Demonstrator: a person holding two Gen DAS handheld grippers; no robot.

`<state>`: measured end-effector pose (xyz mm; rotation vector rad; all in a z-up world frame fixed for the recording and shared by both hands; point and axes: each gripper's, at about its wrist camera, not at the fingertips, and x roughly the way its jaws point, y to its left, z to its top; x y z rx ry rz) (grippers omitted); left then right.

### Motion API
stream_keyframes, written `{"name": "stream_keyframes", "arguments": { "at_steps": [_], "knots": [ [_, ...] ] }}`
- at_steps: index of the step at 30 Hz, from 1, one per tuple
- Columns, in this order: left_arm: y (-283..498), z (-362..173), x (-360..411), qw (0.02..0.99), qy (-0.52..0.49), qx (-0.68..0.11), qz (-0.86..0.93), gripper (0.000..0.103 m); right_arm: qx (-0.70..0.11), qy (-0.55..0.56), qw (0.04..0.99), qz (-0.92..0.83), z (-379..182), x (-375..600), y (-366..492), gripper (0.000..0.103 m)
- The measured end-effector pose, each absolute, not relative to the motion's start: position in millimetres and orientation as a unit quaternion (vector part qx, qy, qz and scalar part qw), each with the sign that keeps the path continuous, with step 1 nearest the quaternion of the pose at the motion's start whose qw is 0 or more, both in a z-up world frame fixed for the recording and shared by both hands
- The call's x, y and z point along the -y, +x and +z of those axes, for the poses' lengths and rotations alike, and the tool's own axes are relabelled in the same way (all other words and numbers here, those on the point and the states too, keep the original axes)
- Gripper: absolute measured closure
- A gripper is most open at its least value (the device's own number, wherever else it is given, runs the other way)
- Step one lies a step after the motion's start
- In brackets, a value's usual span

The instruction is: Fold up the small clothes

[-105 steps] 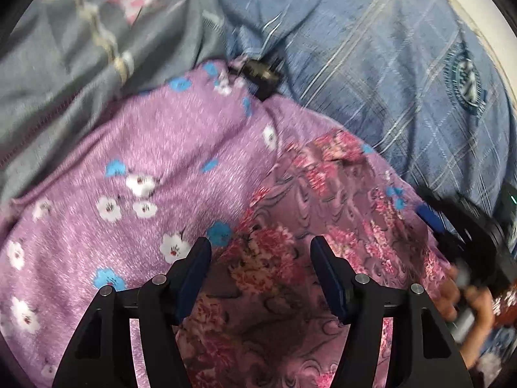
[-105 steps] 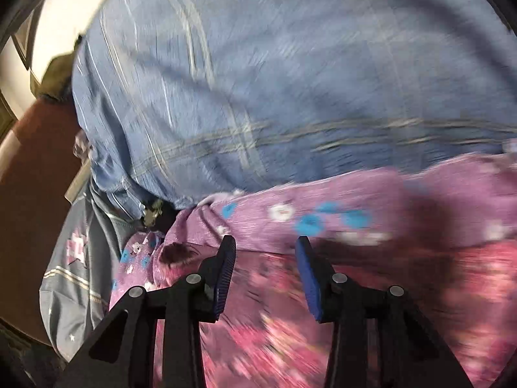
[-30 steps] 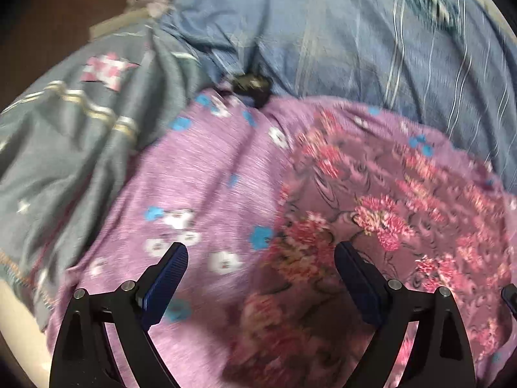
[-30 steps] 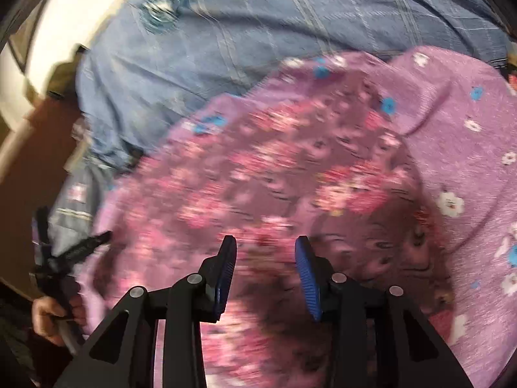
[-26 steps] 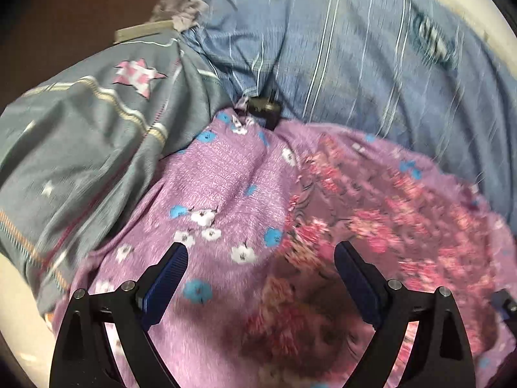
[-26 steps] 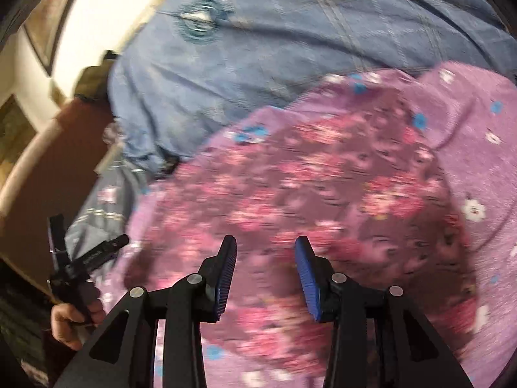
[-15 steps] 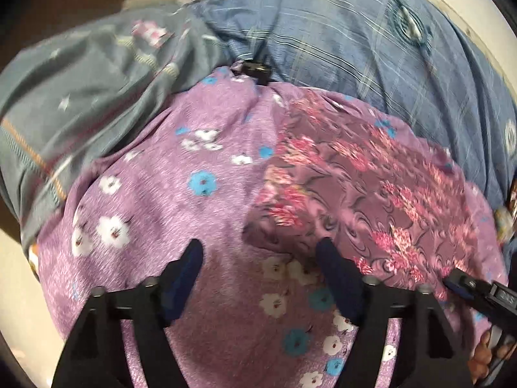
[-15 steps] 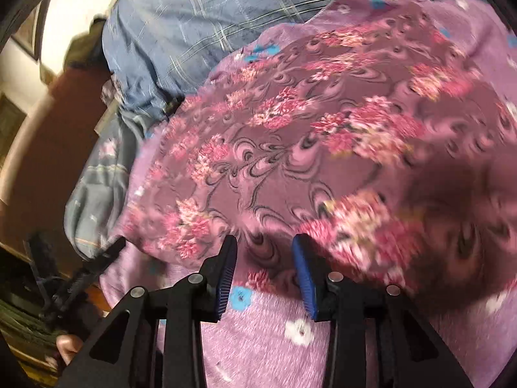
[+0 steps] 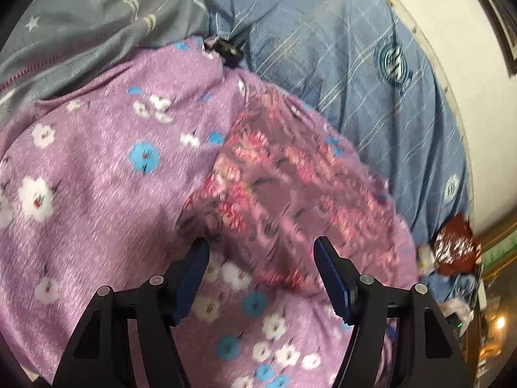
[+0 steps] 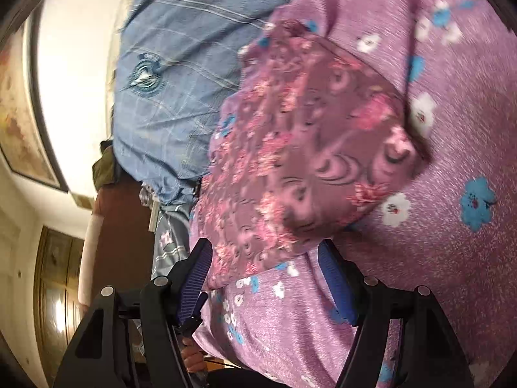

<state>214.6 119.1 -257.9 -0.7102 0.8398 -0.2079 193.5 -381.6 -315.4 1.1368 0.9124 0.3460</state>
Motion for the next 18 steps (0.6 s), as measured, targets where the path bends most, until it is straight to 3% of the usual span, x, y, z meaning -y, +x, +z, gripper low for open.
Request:
{"name": "stream_keyframes", "arguments": {
  "at_steps": [4,6,8,12,15,16,17,18],
  "knots": [
    [218.9,-261.1,-119.7,0.845,-0.343,-0.397,-0.104,0.038,-0.414,0.542,0.717,0.143,-328.1,384.8,203.1,0.032],
    [219.5,-259.8,-119.2,0.849,-0.340,-0.389,-0.109,0.044,-0.407,0.547,0.720,0.130,-330.3,386.7,209.4,0.032],
    [220.4,-260.5,-119.1,0.849,-0.342,-0.385,-0.122,0.063,-0.396,0.551,0.725,0.117,-330.2,387.5,217.2,0.033],
    [227.8,-264.4,-114.5,0.852,-0.351,-0.369,-0.123,0.069,-0.380,0.542,0.743,0.105,-325.8,382.8,224.4,0.033],
    [228.1,-264.2,-110.7,0.856,-0.350,-0.359,-0.125,0.067,-0.357,0.500,0.783,0.104,-310.7,377.1,224.0,0.070],
    [227.3,-265.6,-110.9,0.855,-0.350,-0.362,-0.121,0.061,-0.356,0.488,0.790,0.103,-307.3,375.5,224.2,0.079],
    [227.3,-268.4,-110.3,0.851,-0.353,-0.370,-0.119,0.048,-0.356,0.477,0.797,0.101,-305.0,373.9,224.9,0.079],
    [229.4,-272.1,-108.4,0.844,-0.361,-0.380,-0.115,0.043,-0.359,0.471,0.799,0.099,-304.6,372.0,225.9,0.079]
  ]
}}
